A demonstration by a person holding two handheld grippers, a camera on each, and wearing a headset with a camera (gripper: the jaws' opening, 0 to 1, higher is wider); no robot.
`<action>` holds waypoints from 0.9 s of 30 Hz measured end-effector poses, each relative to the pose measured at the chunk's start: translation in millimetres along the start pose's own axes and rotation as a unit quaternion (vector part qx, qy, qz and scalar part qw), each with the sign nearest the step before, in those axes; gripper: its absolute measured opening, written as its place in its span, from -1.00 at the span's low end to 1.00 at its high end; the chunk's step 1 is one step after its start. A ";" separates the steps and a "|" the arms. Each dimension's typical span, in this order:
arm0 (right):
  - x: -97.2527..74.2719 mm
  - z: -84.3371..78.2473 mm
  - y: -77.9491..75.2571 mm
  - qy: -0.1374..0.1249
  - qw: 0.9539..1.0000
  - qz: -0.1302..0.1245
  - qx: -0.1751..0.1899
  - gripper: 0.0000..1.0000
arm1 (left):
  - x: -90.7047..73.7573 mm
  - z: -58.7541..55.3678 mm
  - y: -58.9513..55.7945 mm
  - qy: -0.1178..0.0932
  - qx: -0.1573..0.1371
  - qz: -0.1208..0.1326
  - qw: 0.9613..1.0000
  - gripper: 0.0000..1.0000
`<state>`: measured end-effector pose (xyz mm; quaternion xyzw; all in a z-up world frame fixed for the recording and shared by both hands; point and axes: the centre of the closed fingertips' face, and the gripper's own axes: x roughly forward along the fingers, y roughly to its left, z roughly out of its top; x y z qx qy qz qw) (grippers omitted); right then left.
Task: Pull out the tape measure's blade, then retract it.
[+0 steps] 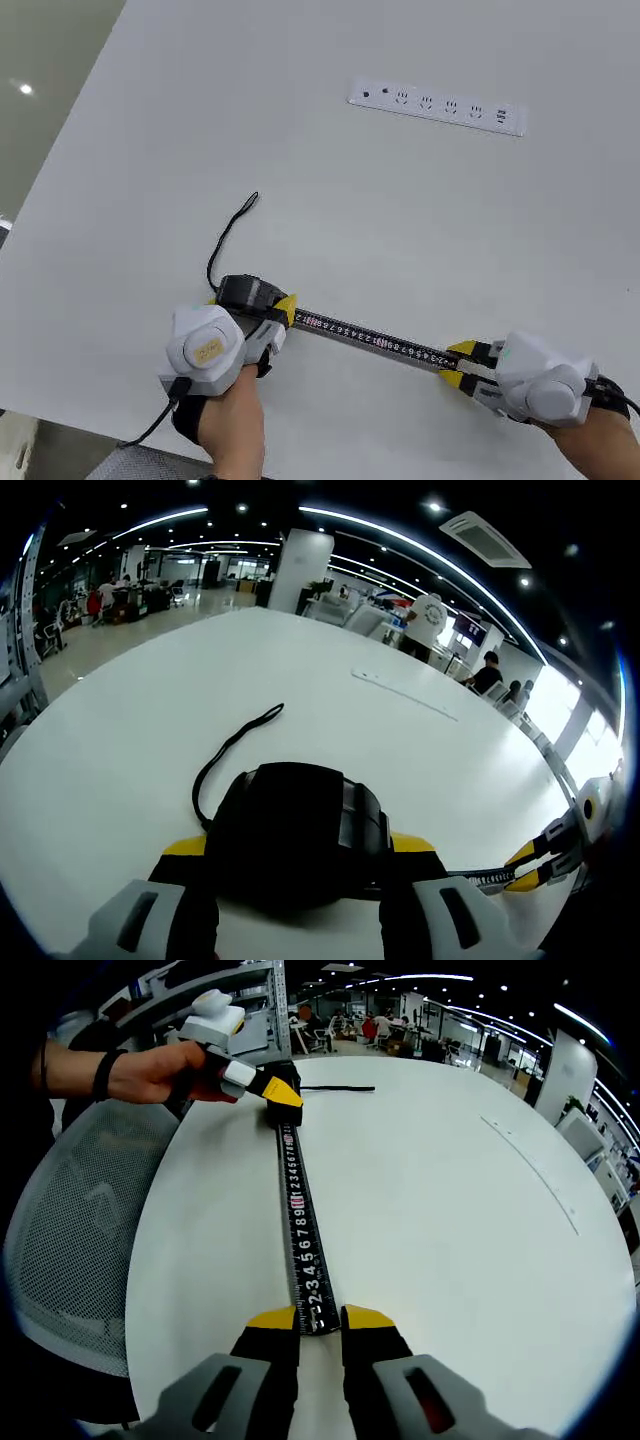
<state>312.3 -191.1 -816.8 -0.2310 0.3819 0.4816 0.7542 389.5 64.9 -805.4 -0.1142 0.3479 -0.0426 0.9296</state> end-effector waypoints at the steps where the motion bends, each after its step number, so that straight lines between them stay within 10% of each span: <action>1: 0.2 0.3 -0.2 0.000 1.000 0.000 -0.002 -0.71 | -0.2 0.1 -0.1 -0.001 0.000 0.001 1.000 0.25; 27: 16.3 38.8 1.6 -0.025 0.999 0.009 -0.024 -0.70 | -1.3 2.5 0.9 0.002 -0.047 -0.017 0.999 0.25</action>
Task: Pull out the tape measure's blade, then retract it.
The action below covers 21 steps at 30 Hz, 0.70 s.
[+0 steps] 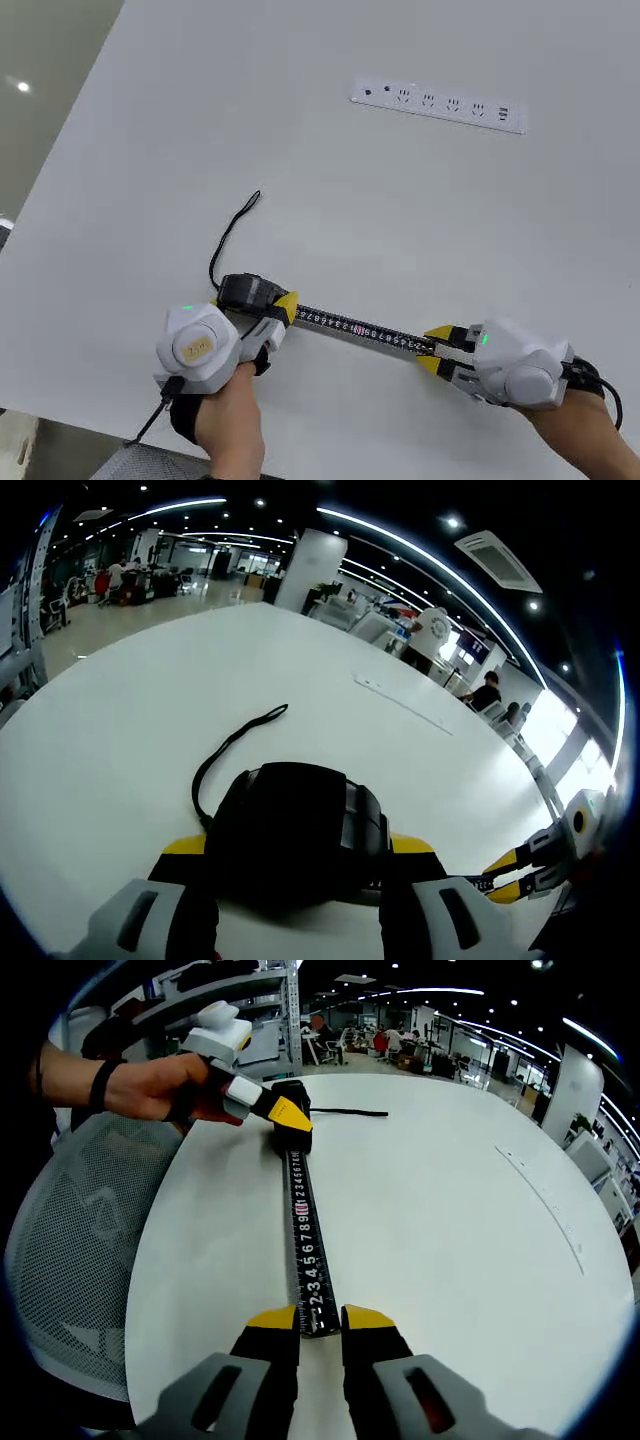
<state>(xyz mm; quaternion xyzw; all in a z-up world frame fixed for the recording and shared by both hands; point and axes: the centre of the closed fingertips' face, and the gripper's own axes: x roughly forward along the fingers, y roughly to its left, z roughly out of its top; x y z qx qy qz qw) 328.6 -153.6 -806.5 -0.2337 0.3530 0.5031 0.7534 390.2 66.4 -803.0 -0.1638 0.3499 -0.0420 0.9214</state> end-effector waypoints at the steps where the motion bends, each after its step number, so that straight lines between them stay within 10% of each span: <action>1: 1.2 0.5 -0.2 0.001 1.000 0.001 -0.002 -0.70 | 0.0 -0.1 -0.4 0.000 0.000 0.000 1.000 0.25; 21: 15.0 8.1 0.0 0.010 1.000 0.019 -0.019 -0.70 | 0.5 0.6 0.3 0.002 -0.002 -0.004 1.000 0.26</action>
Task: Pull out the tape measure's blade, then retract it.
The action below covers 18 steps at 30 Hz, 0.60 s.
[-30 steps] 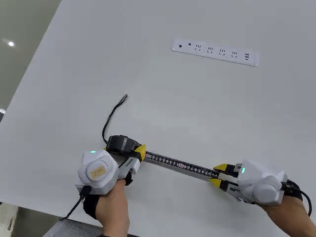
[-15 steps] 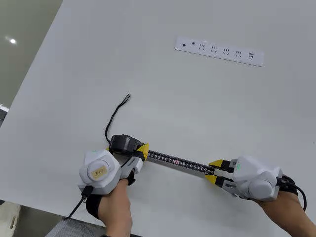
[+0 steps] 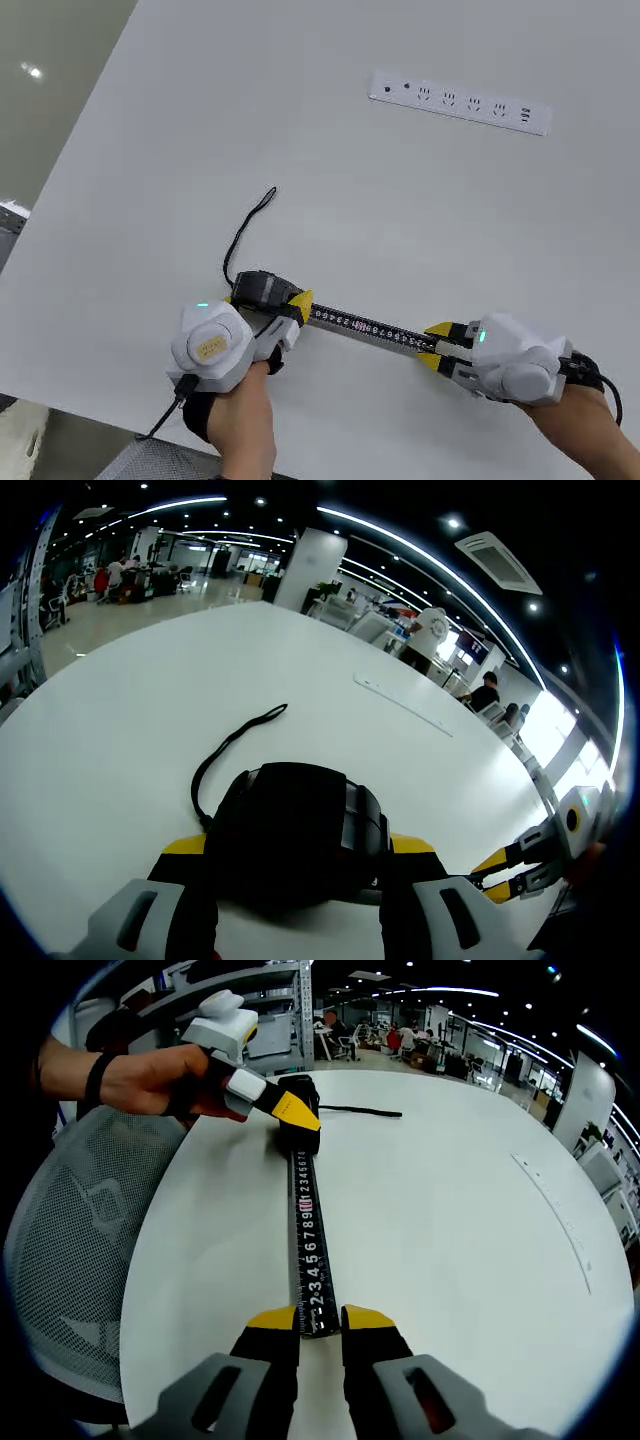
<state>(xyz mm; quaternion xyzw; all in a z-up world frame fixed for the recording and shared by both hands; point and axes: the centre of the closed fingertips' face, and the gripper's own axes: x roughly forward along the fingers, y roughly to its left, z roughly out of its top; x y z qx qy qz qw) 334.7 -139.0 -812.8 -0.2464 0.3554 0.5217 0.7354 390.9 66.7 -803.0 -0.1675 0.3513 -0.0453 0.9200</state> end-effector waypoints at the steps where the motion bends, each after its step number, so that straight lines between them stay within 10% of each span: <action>1: -0.6 0.7 -0.3 -0.001 1.000 0.000 0.001 -0.70 | 0.1 0.1 0.0 0.000 -0.001 0.000 1.000 0.26; 18: 3.7 -4.2 6.6 -0.004 1.000 0.021 0.008 -0.70 | 0.8 -1.2 -3.0 -0.009 0.025 -0.014 1.000 0.31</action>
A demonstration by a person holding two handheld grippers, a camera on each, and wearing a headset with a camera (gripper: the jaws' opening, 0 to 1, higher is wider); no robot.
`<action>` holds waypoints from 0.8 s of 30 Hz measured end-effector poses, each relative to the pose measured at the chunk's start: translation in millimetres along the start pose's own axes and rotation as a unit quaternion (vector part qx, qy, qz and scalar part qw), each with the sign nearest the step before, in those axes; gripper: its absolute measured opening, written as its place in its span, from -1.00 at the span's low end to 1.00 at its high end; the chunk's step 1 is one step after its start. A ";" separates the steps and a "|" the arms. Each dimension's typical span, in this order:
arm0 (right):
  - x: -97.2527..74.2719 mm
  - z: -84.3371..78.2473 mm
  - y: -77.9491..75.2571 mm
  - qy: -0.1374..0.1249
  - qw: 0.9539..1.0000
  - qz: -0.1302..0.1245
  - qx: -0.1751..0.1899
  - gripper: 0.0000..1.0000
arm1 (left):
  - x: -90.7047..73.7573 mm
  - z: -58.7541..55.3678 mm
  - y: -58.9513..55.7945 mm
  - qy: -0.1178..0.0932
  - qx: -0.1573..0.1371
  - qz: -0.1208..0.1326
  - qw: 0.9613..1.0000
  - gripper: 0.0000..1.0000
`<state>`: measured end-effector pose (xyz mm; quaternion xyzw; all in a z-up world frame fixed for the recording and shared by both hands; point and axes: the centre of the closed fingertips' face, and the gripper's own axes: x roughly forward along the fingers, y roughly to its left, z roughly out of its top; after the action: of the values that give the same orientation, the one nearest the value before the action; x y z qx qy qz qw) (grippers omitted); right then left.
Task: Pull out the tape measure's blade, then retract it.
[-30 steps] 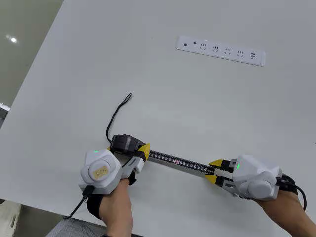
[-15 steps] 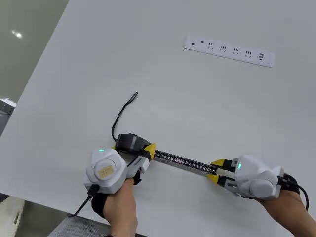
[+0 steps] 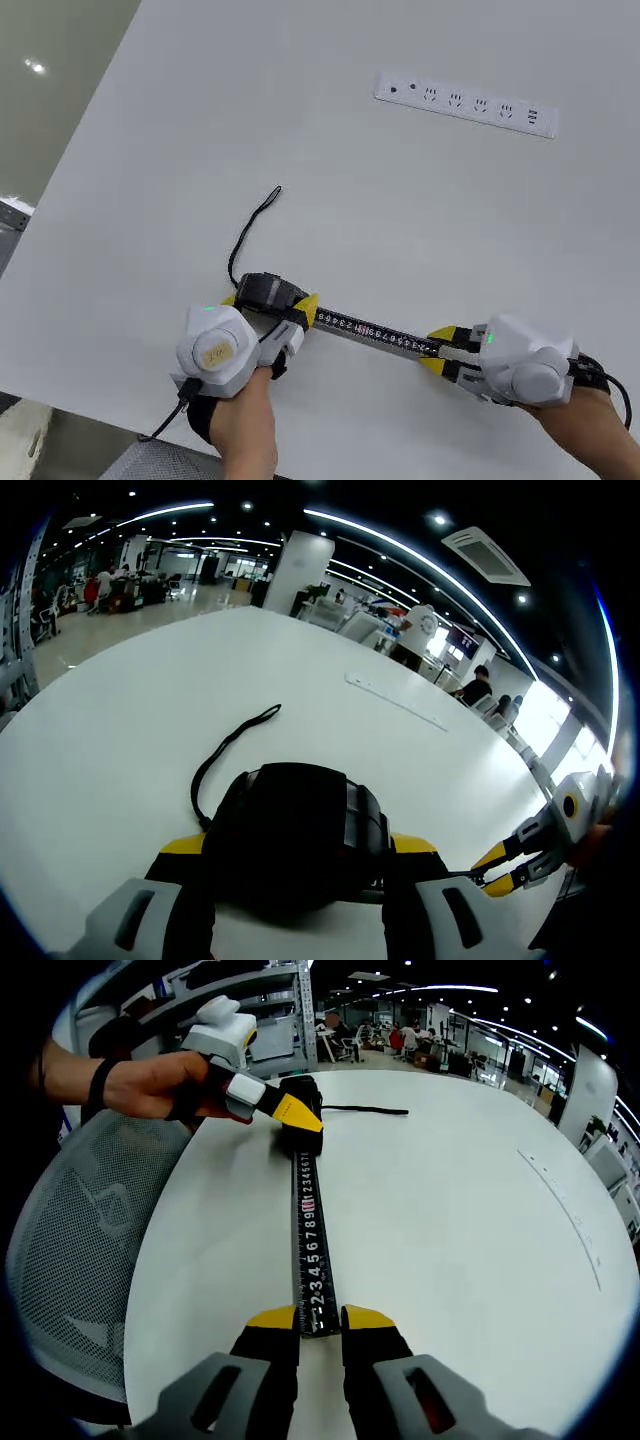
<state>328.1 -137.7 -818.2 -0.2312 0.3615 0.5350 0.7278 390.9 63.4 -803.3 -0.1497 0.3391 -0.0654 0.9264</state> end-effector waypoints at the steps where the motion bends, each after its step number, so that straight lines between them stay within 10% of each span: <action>1: 1.0 -1.2 2.0 0.001 1.000 0.003 0.001 -0.70 | -0.1 -1.0 -0.5 0.004 0.012 -0.006 1.000 0.31; 11: 2.7 -3.3 5.3 -0.001 1.000 0.007 0.004 -0.70 | -1.0 -1.5 -0.5 0.001 0.020 -0.019 1.000 0.29; 12: 2.8 -2.6 4.6 -0.007 1.000 0.007 0.007 -0.70 | -2.7 -7.4 -1.6 0.004 0.086 -0.034 0.996 0.29; 15: 3.0 -1.8 2.5 -0.010 1.000 0.004 0.010 -0.70 | -4.8 -14.4 4.6 0.025 0.164 -0.028 0.986 0.18; 24: 3.5 -2.0 0.5 -0.014 1.000 0.004 0.015 -0.70 | -6.1 -10.7 2.3 0.005 0.057 -0.035 0.998 0.18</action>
<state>327.6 -136.9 -822.2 -0.2116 0.3603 0.5360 0.7336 379.3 64.5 -808.1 -0.1084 0.3340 -0.1176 0.9289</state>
